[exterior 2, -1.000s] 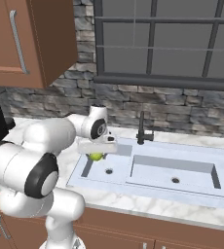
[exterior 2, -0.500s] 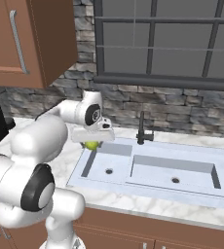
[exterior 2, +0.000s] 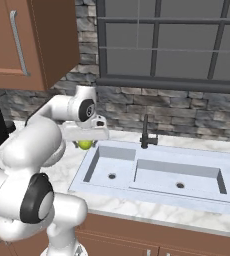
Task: Pick the tangerines from the cabinet and place them in one bowl. Pick the pear from the sink and place it in the other bowl.
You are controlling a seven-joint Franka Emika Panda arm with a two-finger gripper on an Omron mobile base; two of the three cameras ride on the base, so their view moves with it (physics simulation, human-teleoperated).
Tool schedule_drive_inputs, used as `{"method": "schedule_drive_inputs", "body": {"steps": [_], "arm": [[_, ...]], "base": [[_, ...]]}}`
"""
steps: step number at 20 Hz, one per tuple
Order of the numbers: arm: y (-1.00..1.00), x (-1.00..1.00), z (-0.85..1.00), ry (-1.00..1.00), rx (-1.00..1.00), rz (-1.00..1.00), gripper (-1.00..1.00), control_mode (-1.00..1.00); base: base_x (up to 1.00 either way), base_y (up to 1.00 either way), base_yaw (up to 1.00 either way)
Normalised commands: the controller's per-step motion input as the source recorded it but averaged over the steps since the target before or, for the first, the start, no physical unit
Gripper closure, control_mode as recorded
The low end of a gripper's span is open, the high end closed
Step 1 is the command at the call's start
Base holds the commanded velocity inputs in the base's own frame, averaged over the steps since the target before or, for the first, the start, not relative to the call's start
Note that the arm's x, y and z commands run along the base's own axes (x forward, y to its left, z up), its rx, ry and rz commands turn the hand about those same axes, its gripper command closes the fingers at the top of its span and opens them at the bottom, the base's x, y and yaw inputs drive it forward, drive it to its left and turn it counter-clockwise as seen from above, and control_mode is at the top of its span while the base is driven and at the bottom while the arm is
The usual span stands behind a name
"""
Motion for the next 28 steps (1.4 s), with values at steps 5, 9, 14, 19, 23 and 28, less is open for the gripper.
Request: {"method": "schedule_drive_inputs", "body": {"steps": [5,9,14,19,23,28], "arm": [[0.42,-0.39,0.02,0.0,0.0,0.0,1.0,-1.0],[0.44,-0.39,0.0,0.0,0.0,0.0,1.0,-1.0],[0.46,-0.29,0.03,0.0,0.0,0.0,1.0,-1.0],[0.52,-0.05,0.09,0.0,0.0,0.0,1.0,-1.0],[0.52,0.0,0.0,0.0,0.0,0.0,1.0,-1.0],[0.45,0.02,0.0,0.0,0.0,0.0,1.0,-1.0]], "base": [[0.0,0.0,0.0],[0.0,0.0,0.0],[0.0,0.0,0.0],[0.0,0.0,0.0],[0.0,0.0,0.0],[0.0,0.0,0.0]]}}
